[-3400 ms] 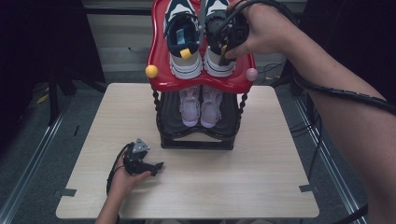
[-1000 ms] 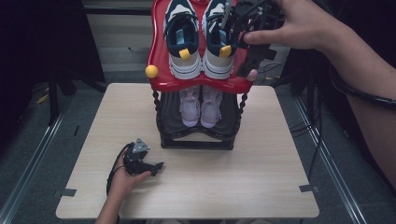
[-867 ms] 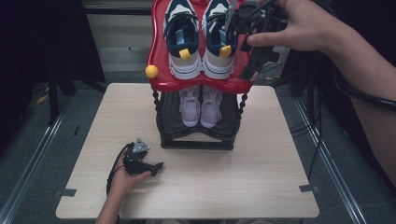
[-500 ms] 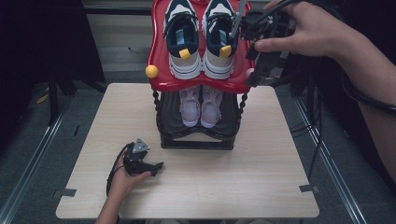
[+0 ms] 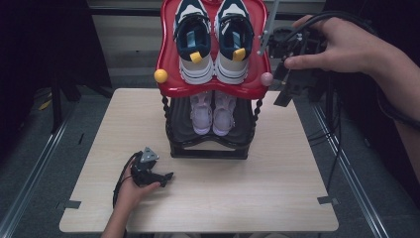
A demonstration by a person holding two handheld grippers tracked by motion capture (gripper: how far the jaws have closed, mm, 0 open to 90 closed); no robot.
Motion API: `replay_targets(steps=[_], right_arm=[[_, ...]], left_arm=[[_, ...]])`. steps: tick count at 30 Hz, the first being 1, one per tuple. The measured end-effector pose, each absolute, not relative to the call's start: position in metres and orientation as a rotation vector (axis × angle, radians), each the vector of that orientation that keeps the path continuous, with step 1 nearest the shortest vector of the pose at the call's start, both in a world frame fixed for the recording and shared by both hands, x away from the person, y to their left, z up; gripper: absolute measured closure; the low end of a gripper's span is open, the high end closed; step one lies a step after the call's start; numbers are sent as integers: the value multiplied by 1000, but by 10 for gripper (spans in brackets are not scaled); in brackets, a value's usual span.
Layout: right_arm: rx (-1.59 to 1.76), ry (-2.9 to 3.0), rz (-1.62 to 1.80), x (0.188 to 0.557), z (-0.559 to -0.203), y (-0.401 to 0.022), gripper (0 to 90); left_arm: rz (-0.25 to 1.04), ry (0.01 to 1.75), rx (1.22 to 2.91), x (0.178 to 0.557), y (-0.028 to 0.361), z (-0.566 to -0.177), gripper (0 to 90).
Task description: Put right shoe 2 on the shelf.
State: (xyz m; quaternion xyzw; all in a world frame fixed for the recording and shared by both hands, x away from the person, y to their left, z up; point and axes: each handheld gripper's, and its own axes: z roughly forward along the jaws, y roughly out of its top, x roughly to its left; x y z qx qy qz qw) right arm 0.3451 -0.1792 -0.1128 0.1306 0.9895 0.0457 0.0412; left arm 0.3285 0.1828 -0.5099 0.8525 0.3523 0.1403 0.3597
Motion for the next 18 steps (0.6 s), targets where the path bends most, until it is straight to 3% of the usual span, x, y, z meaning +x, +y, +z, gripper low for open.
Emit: replay_targets(steps=[18], right_arm=[[436, 3078, 133, 332, -146, -199, 197]], left_arm=[[361, 908, 2198, 328, 183, -510, 74]])
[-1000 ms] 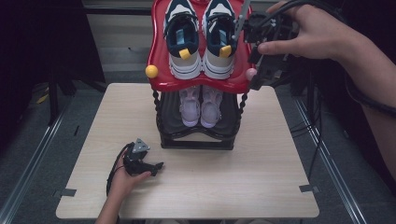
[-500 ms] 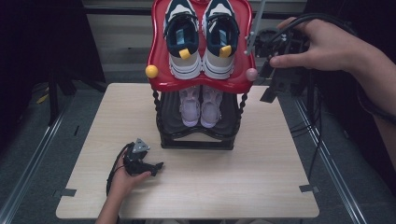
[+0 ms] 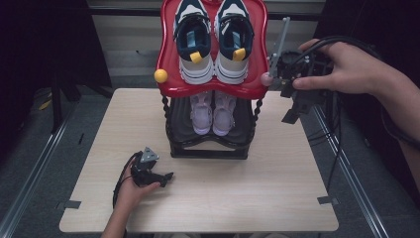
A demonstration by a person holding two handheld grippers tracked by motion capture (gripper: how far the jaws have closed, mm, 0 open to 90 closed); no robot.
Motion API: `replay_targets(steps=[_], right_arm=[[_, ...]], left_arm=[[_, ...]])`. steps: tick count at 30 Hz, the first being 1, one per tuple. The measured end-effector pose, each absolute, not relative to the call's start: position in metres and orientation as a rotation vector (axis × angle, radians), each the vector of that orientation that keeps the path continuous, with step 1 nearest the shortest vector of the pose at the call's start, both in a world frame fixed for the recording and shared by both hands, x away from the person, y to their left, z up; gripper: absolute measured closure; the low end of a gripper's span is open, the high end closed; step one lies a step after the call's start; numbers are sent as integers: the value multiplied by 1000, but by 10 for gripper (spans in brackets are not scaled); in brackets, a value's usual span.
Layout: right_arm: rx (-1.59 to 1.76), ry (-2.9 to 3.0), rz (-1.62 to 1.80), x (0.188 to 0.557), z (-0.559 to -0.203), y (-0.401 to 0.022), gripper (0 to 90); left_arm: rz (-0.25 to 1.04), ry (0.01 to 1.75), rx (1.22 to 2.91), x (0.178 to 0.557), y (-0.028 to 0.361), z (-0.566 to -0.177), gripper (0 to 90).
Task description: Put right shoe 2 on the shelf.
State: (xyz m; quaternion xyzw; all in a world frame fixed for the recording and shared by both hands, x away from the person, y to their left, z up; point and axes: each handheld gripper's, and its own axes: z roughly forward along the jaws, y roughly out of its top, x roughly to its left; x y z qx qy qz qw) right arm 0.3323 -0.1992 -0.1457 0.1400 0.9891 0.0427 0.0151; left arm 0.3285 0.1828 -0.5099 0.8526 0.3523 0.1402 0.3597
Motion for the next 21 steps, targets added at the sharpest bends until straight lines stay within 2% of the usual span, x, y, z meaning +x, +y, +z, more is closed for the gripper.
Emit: replay_targets(steps=[21], right_arm=[[468, 3107, 150, 318, -188, -226, 197]], left_arm=[[359, 906, 2202, 329, 183, -510, 74]])
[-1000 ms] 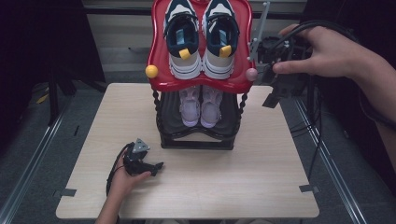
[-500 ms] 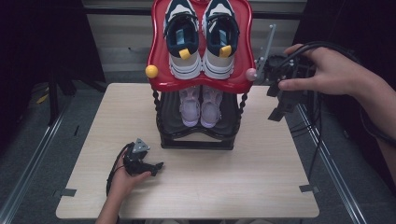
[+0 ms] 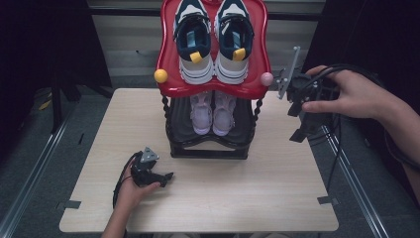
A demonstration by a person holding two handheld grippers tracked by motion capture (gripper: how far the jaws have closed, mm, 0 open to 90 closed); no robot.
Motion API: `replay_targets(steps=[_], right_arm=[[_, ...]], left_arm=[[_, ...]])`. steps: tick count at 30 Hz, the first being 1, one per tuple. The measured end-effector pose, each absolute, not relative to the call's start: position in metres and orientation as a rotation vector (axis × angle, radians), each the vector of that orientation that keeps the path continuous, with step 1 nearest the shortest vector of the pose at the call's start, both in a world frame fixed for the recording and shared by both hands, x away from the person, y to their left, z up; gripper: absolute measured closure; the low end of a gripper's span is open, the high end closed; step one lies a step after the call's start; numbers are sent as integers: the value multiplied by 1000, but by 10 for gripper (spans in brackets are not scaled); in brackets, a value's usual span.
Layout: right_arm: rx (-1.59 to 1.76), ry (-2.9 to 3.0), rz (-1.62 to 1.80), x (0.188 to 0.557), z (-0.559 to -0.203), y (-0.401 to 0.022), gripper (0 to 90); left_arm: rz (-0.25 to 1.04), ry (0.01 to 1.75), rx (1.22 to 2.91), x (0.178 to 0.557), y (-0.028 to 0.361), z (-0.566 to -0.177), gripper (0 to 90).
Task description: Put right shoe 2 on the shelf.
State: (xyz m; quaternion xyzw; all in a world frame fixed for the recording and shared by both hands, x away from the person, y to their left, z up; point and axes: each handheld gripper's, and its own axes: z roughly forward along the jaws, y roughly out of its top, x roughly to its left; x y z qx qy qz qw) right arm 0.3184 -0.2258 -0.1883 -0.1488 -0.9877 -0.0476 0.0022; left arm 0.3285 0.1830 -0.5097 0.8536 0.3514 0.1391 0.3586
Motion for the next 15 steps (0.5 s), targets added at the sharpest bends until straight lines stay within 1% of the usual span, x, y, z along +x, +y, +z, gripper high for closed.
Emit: replay_targets(steps=[15], right_arm=[[-420, -3076, -171, 302, -225, -239, 196]], left_arm=[[357, 912, 2194, 328, 183, -510, 74]])
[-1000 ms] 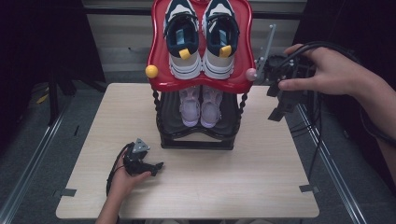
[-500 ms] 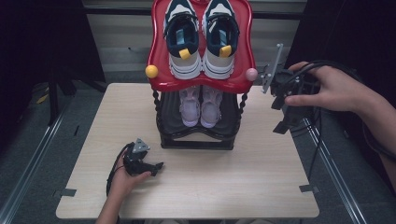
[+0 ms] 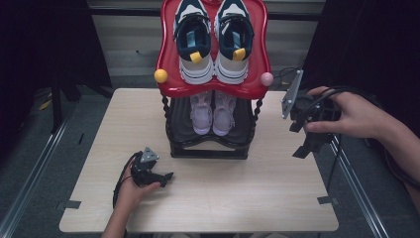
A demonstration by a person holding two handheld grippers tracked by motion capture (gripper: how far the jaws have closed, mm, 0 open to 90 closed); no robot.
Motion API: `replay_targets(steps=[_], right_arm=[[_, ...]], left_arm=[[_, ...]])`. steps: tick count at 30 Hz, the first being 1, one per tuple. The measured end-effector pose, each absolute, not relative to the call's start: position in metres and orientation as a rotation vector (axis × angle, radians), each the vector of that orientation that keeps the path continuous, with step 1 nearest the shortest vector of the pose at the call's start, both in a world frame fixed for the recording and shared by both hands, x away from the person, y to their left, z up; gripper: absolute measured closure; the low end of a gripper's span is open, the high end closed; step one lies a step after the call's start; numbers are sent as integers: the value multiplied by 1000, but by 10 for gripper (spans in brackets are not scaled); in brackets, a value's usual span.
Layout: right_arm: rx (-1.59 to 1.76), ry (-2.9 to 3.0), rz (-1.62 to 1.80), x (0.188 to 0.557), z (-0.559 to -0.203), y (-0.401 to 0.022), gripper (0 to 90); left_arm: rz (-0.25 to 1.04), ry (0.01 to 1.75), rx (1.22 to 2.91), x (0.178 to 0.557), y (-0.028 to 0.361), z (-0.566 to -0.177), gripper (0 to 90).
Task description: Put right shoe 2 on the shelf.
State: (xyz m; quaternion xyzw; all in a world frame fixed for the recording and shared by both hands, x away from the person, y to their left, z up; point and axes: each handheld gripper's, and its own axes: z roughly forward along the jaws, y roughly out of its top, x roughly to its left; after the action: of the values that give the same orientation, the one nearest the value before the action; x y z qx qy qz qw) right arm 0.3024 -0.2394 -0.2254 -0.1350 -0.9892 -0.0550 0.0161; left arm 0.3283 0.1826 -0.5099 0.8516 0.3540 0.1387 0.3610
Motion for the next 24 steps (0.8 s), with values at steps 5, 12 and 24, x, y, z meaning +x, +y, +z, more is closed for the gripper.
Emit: replay_targets(steps=[5, 12, 24], right_arm=[[-447, -3070, -179, 300, -238, -246, 194], [-469, -3059, -188, 302, -258, -255, 195], [-494, -3049, -128, 306, -295, -265, 192]], left_arm=[[357, 913, 2194, 328, 183, -510, 74], [358, 912, 2194, 328, 183, -510, 74], [358, 912, 2194, 328, 183, -510, 74]])
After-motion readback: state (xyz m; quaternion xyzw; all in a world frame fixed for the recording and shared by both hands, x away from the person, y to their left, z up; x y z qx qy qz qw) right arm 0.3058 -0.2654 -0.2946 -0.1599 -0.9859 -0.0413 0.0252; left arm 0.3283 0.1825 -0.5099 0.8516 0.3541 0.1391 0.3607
